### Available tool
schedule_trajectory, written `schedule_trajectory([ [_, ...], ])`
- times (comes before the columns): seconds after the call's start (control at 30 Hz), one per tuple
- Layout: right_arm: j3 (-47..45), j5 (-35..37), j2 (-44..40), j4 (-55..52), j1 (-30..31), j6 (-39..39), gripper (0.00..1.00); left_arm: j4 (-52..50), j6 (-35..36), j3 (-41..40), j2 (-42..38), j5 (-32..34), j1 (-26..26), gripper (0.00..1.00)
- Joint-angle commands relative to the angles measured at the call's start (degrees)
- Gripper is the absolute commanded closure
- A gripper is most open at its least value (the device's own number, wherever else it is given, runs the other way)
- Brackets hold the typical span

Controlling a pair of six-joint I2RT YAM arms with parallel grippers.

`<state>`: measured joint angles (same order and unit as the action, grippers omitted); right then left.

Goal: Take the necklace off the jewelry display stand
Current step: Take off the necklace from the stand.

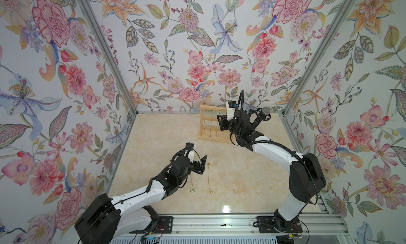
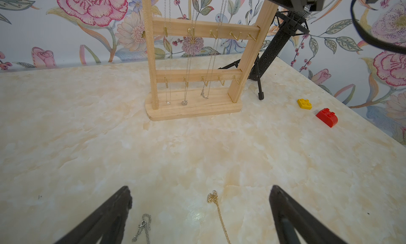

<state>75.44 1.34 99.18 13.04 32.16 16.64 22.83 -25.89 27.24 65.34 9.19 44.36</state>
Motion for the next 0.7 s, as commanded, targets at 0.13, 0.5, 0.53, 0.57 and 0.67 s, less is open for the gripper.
schedule_trajectory([
  [0.13,3.11,-1.04,3.2,0.29,-0.6,-0.94,0.73,1.25,1.02,-0.64,-0.21,-0.39,-0.43,0.01],
  [0.5,3.98,-2.13,4.56,1.88,-1.05,-1.31,0.78,1.08,1.02,-0.28,0.4,-0.84,-0.41,0.01],
  [0.53,3.89,-2.19,4.56,2.05,-1.05,-1.31,0.78,1.08,1.02,-0.26,0.44,-0.85,-0.41,0.01],
  [0.57,3.87,-2.16,4.5,2.16,-1.01,-1.35,0.78,1.08,1.01,-0.28,0.43,-0.9,-0.42,0.01],
  [0.67,4.03,-2.44,4.54,2.16,-1.01,-1.48,0.78,1.08,1.09,-0.31,0.38,-0.99,-0.41,0.01],
])
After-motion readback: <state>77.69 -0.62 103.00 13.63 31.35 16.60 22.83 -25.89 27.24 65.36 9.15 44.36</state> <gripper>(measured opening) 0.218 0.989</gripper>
